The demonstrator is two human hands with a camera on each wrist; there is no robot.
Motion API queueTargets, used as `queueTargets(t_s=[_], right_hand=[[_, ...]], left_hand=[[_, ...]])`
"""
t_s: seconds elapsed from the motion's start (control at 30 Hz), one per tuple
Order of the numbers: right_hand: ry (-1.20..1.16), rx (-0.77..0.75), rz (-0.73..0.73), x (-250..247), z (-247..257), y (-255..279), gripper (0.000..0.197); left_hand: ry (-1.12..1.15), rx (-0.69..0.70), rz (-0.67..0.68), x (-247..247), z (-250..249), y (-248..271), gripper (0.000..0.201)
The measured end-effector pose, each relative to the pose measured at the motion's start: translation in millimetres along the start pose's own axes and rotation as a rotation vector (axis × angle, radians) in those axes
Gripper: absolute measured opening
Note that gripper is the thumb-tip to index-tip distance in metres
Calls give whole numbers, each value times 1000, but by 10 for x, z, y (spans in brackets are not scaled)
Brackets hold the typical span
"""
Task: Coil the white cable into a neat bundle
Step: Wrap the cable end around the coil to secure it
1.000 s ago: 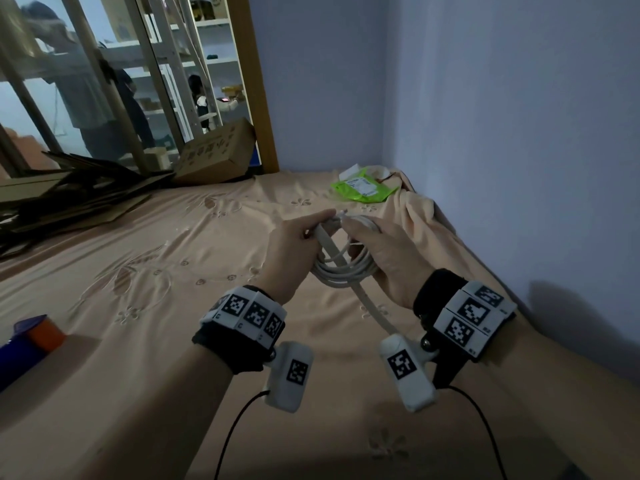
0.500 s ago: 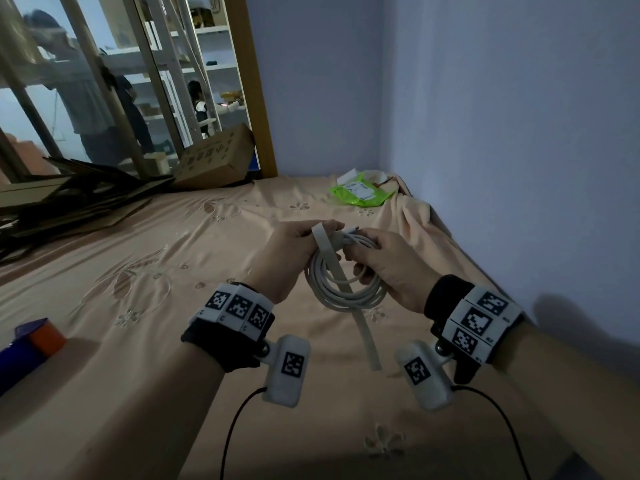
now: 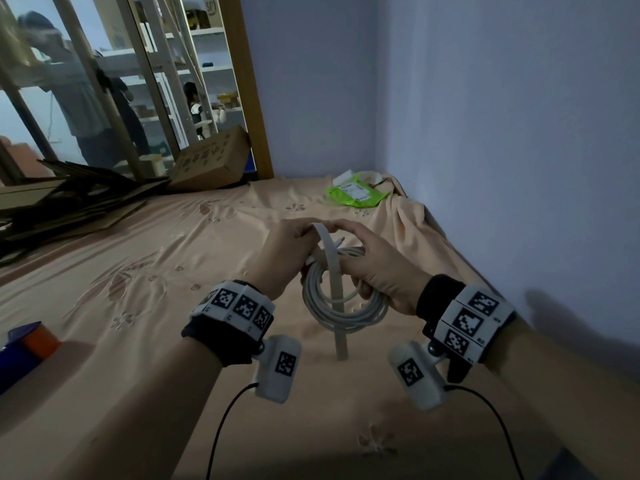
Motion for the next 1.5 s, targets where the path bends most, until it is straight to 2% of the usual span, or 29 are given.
queueTargets(t_s=[0.1, 0.2, 0.3, 0.37, 0.47, 0.5, 0.57, 0.63, 0.7, 0.73, 0.8, 0.9, 0.97, 1.17, 1.23, 1.37, 1.5], right_hand=[[26, 46, -6, 1, 2, 24, 37], [-8, 53, 65, 49, 24, 50, 22], [-92, 35, 90, 72, 69, 55, 24], [-143, 25, 97, 84, 107, 58, 18], [-236, 21, 57, 28, 110, 28, 38], [-276, 16, 35, 3, 111, 15, 39], [-341, 10, -7, -41, 102, 0, 28], [-358, 16, -48, -77, 82, -15, 12], [-354, 28, -88, -106, 40, -31, 10], [-354, 37, -106, -115, 22, -38, 12], [-357, 52, -140, -130, -2, -47, 17], [-349, 54, -175, -145, -23, -65, 22], [-362, 57, -190, -152, -35, -72, 17], [-380, 33, -200, -169, -30, -64, 18], [-319, 14, -182, -141, -6, -73, 18], [-192, -85, -200, -142, 67, -93, 21], [-113, -134, -193, -142, 65, -109, 15]], left_hand=[[-8, -67, 13, 42, 31, -13, 28], [63, -215, 24, 73, 118, -14, 36], [120, -247, 107, 94, 172, -7, 47], [132, -284, 139, 71, 214, 11, 39], [23, -410, 164, 61, 285, 74, 41], [-20, -421, 175, 71, 288, 93, 42], [-40, -383, 141, 50, 283, 82, 41], [-74, -264, 14, -44, 234, -1, 33], [-73, -95, -128, -156, 95, -39, 14], [-49, -17, -158, -174, 22, -34, 15], [-33, 103, -149, -142, -113, -2, 22], [-155, 241, -69, -11, -271, 57, 19], [-201, 231, 7, 87, -257, 66, 21], [-156, 172, 152, 163, -168, 71, 39], [-81, 141, 154, 159, -143, 83, 40], [227, 27, 98, 111, -106, 106, 38], [285, -16, 37, 57, -38, 68, 28]])
Point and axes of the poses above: each hand's wrist, its own y-axis away from the middle knuckle, its own x-axis out of the palm, z = x × y, the point moved 7 cm from there along -y, towards the middle knuckle, and after that the axes turned 1 degree about y, right-handed, at the moved point
